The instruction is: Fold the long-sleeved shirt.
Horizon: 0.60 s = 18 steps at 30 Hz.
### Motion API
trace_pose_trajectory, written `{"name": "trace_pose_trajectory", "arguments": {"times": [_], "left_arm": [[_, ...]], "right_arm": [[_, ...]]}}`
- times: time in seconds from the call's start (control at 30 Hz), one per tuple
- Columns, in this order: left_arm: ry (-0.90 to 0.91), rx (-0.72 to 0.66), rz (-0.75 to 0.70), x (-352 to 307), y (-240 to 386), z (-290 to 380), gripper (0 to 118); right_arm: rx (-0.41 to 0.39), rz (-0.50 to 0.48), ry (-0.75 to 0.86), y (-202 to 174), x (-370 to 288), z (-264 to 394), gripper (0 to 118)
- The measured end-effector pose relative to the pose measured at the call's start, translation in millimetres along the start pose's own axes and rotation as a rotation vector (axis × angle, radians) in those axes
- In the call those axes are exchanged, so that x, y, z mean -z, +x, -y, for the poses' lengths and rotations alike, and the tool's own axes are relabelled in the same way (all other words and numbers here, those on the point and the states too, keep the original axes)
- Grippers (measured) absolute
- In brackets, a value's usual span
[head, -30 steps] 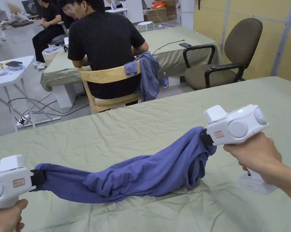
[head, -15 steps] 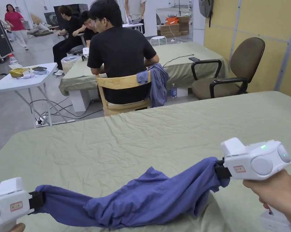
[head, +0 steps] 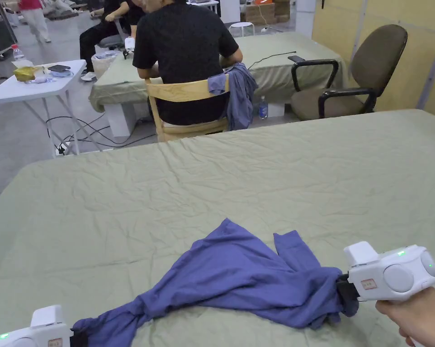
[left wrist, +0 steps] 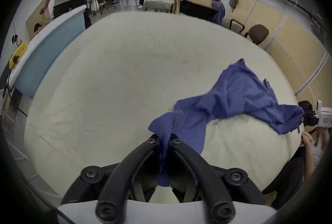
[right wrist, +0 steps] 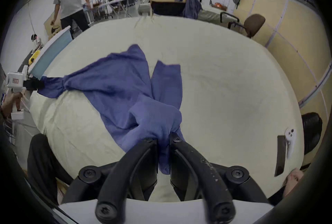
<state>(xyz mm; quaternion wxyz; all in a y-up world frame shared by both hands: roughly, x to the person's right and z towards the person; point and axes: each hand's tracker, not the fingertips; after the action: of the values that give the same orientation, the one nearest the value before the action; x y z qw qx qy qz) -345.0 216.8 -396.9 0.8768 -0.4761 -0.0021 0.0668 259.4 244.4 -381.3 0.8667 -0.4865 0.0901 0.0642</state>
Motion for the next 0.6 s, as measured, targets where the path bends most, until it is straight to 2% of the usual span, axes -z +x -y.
{"name": "trace_pose_trajectory", "arguments": {"times": [0.07,0.1,0.13,0.2,0.23,0.3,0.4,0.5,0.57,0.6], "left_arm": [[-0.005,-0.008,0.001,5.7,-5.4,5.9,9],[-0.002,-0.011,-0.005,7.7,-6.8,7.0,14],[-0.002,-0.011,-0.025,11.0,-6.2,8.5,24],[-0.023,0.01,-0.056,13.4,-5.7,8.1,65],[-0.025,0.027,-0.051,10.6,-5.0,8.4,68],[0.048,0.057,-0.057,-2.9,3.4,12.5,67],[0.117,0.069,-0.052,-31.4,12.9,14.0,67],[0.177,0.104,-0.029,-58.5,27.4,16.2,66],[0.215,0.133,0.01,-79.7,48.2,25.6,57],[0.221,0.147,0.038,-87.3,55.1,29.2,45]], "right_arm": [[-0.002,0.0,-0.014,3.1,6.1,4.5,16],[-0.001,0.009,-0.04,3.1,9.8,4.1,18],[-0.009,0.022,-0.057,1.8,11.4,5.7,26],[-0.055,0.038,-0.077,0.4,8.6,9.4,54],[-0.079,0.032,-0.075,-1.5,4.6,11.0,55],[-0.114,0.001,-0.042,-4.0,-8.1,14.1,55],[-0.118,0.005,-0.015,-9.8,-41.2,19.9,55],[-0.102,0.036,0.111,-24.0,-83.1,23.3,55],[-0.073,0.021,0.185,-32.5,-103.7,26.1,55],[-0.05,0.005,0.213,-35.4,-112.6,28.2,54]]}}
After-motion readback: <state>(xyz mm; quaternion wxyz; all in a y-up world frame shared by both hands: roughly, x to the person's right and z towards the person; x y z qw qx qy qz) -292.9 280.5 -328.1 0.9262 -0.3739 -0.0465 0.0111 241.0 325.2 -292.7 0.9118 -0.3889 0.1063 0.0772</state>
